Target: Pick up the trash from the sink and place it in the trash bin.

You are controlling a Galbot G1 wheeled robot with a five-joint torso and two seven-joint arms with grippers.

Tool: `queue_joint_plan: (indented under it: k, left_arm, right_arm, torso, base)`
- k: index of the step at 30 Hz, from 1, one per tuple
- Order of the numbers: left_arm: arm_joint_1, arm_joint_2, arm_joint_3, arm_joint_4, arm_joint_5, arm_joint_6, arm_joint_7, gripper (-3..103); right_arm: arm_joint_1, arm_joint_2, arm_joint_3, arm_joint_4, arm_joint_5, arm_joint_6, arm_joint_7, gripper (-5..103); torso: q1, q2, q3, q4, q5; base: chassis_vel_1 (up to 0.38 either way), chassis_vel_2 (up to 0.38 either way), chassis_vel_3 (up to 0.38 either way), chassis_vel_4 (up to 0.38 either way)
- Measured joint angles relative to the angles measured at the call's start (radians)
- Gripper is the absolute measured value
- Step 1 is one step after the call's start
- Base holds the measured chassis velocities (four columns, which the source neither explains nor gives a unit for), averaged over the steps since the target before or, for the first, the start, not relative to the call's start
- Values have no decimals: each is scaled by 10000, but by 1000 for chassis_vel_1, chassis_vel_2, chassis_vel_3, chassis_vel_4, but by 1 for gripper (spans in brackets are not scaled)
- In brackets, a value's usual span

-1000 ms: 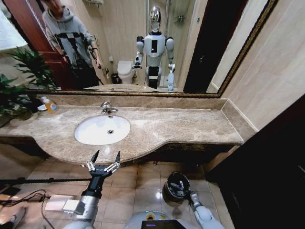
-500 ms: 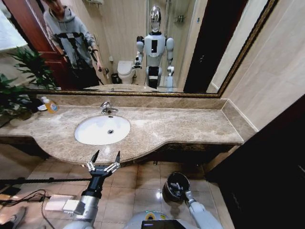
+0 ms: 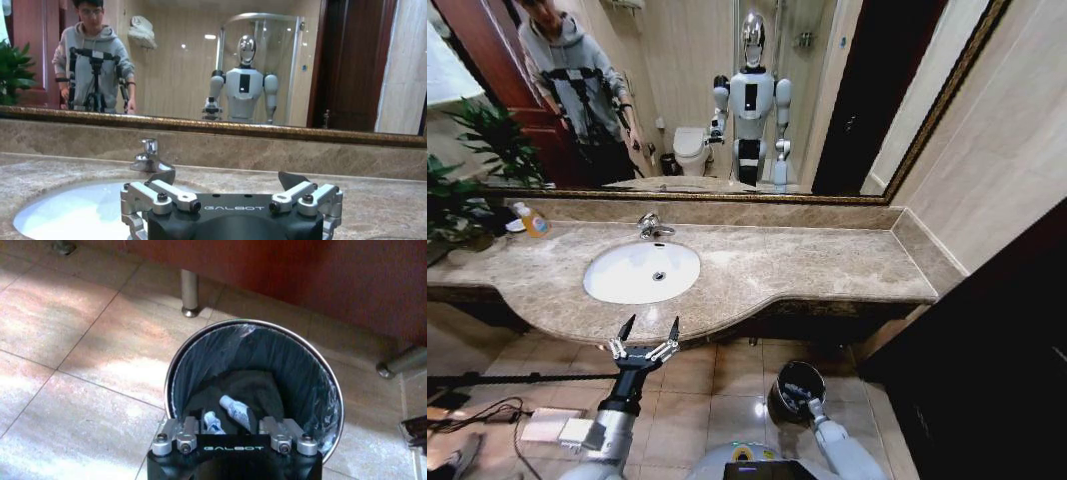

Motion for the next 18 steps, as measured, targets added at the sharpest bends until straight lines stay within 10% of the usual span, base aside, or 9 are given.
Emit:
queue_joint_plan:
  k: [10, 18]
  left_arm:
    - [0, 0, 0, 0, 0, 0, 0, 100]
    - [0, 0, 0, 0, 0, 0, 0, 100]
  right_arm:
    - [-469, 19, -184, 889, 1435, 218, -9, 85]
    - [-1465, -159, -162, 2890, 1527, 326, 201, 100]
  torso:
    - [0, 0, -1, 0, -2]
    - [0, 0, 0, 0, 1]
  base:
    - [0, 0, 0, 0]
    - [0, 0, 0, 0]
